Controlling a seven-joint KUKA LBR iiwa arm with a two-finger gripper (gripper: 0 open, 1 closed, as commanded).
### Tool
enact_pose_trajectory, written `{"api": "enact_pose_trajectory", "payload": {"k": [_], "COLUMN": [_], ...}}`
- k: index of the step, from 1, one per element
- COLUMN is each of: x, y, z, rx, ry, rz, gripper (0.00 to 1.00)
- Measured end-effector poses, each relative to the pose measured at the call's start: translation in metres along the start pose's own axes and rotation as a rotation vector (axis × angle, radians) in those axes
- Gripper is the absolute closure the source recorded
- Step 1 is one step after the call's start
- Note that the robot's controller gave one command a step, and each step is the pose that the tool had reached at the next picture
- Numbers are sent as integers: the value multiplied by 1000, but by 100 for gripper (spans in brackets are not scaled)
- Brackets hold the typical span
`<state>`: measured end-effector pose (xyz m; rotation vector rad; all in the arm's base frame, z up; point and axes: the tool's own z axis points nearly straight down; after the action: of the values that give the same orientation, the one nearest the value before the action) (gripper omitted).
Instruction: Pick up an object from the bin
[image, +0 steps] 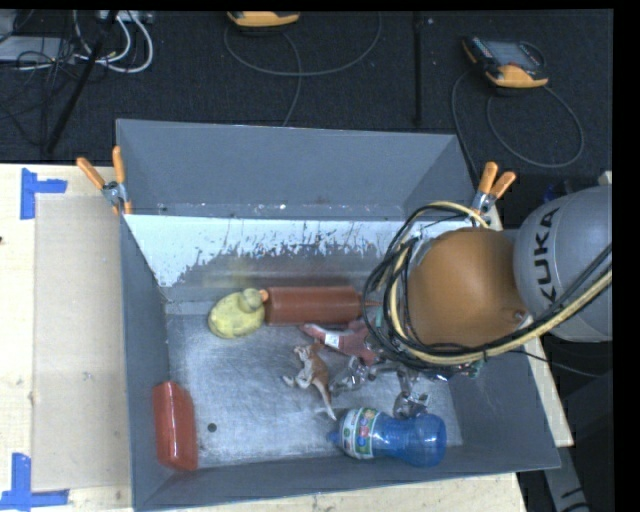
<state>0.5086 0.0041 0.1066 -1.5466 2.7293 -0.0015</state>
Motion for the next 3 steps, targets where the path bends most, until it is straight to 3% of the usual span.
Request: {"api": "enact_pose_trajectory", "payload": {"k": [1, 2, 3], "x": [-35, -43, -78], "y": [-1, 4, -11], "z": [-10, -8, 33], "rx": [-4, -6, -5], "ry": [3, -1, 3], "rz": [-316, -466, -830], "gripper": [0, 0, 100]}}
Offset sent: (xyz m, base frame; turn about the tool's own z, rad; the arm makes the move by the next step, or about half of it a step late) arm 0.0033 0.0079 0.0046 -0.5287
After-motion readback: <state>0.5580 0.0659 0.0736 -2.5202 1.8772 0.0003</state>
